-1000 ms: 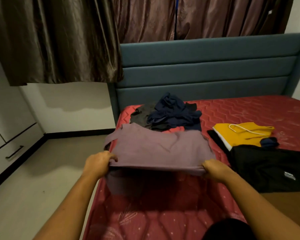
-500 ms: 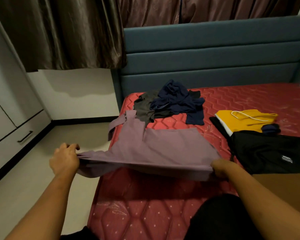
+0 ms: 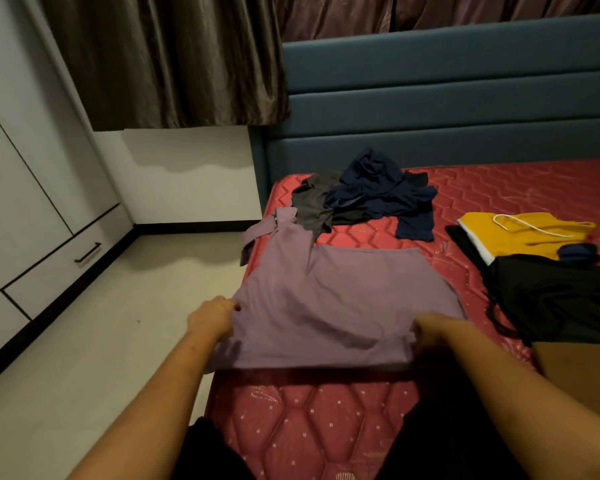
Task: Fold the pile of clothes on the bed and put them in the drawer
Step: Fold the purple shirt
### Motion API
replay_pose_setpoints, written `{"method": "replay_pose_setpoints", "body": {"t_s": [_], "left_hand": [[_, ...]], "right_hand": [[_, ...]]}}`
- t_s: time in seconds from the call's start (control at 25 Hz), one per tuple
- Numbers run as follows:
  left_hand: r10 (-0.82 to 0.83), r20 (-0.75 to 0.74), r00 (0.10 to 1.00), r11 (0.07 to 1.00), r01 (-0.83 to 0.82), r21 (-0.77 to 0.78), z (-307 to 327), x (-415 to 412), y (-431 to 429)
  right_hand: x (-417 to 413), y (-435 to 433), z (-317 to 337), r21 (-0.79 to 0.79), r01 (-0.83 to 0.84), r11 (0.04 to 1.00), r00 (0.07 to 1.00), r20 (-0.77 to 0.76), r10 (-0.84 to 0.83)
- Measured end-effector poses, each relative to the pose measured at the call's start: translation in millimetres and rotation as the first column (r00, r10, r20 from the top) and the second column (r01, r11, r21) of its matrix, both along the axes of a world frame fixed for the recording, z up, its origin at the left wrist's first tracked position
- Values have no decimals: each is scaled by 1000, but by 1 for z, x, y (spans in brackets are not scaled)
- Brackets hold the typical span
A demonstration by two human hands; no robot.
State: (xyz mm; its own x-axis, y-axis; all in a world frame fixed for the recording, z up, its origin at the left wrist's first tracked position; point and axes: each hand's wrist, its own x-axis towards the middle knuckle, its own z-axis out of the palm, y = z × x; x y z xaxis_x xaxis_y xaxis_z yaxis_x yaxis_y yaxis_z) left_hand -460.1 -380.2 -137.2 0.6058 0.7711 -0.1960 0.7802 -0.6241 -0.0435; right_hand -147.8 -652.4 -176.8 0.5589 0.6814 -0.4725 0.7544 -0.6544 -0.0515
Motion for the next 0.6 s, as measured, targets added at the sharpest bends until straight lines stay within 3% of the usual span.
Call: {"method": "replay_pose_setpoints", "body": {"t_s": [0.16, 0.28, 0.36, 0.44, 0.52, 0.6], "left_hand": [[-207, 121, 971, 934, 233, -271, -33, 49, -43], [-213, 238, 948, 869, 295, -398, -56, 85, -83], [-224, 196, 955, 880, 285, -379, -70, 101, -102], [-245, 108, 964, 928, 265, -261, -80, 107, -108], [-179, 71, 981, 963, 190, -193, -88, 106, -98], [-107, 10, 994, 974, 107, -201, -89, 96, -68]], "right_hand": [[11, 11, -2, 282, 36, 959, 985, -174, 14], [21, 15, 2, 489, 119, 864, 965, -261, 15], [29, 14, 5, 538, 101, 837, 978, -209, 16], [36, 7, 5, 563, 131, 816, 976, -218, -6], [40, -6, 5, 543, 224, 809, 936, -352, -23], [46, -24, 3, 426, 333, 841, 814, -580, -28]]}}
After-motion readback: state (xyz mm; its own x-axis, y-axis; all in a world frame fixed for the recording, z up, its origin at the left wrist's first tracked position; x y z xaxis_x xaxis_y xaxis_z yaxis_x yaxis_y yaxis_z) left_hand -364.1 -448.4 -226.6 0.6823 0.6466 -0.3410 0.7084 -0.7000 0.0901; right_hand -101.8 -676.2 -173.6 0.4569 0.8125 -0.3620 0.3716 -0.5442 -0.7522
